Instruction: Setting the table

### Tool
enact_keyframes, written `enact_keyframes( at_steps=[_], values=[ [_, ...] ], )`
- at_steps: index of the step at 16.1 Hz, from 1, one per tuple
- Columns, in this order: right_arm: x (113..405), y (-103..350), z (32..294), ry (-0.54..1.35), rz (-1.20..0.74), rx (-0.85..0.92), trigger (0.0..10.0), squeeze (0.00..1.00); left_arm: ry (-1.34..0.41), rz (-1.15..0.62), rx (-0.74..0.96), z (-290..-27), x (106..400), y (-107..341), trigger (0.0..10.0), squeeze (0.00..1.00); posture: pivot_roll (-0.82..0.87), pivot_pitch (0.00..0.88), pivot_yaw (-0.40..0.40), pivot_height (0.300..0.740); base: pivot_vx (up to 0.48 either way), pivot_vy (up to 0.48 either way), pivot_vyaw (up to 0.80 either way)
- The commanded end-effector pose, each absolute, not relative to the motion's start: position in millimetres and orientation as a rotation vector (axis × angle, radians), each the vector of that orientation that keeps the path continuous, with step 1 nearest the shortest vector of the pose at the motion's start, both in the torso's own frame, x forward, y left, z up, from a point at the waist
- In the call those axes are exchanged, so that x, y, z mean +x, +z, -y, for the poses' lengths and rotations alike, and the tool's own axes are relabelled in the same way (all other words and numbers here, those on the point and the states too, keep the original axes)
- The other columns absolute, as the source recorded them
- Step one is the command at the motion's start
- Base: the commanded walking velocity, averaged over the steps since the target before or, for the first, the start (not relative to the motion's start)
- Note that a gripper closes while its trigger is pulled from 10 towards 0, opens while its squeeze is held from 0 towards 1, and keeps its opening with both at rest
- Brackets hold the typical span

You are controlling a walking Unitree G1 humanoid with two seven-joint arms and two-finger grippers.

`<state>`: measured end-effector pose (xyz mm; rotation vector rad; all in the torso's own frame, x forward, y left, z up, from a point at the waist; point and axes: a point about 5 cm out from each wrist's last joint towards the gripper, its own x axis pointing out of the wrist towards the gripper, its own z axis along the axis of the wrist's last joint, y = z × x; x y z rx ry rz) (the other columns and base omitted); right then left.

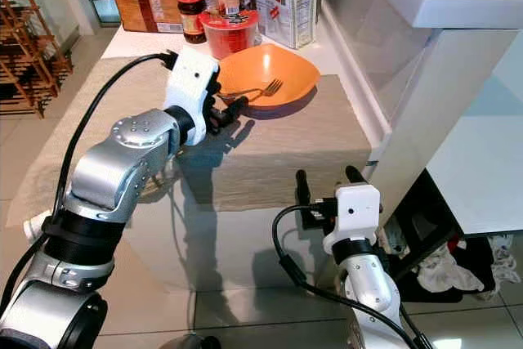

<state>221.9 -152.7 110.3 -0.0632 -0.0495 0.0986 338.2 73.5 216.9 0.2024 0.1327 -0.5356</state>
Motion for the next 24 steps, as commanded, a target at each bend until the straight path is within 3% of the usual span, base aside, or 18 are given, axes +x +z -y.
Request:
enact_keyframes(
  at_steps=[1,18,19,20,24],
  values=[
    [223,109,152,0.102,0.046,-0.073,10.0,0.0,-0.535,-0.146,0.22,-73,341,216,10.0,0.0,-0.12,0.011,0.046,0.74,0.0,0.0,0.0],
    [220,108,154,0.089,0.036,-0.078,10.0,0.0,-0.427,-0.183,0.19,-82,362,211,10.0,0.0,-0.13,0.027,0.052,0.74,0.0,0.0,0.0],
    [221,108,154,0.089,0.036,-0.078,10.0,0.0,-0.421,-0.194,0.173,-82,363,211,7.3,0.0,-0.13,0.026,0.053,0.74,0.0,0.0,0.0],
    [221,108,154,0.088,0.036,-0.078,10.0,0.0,-0.424,-0.198,0.162,-81,364,211,0.0,0.0,-0.13,0.025,0.053,0.74,0.0,0.0,0.0],
    [222,108,154,0.086,0.036,-0.079,10.0,0.0,-0.43,-0.225,0.138,-79,365,209,0.0,0.0,-0.13,0.025,0.053,0.74,0.0,0.0,0.0]
  ],
)
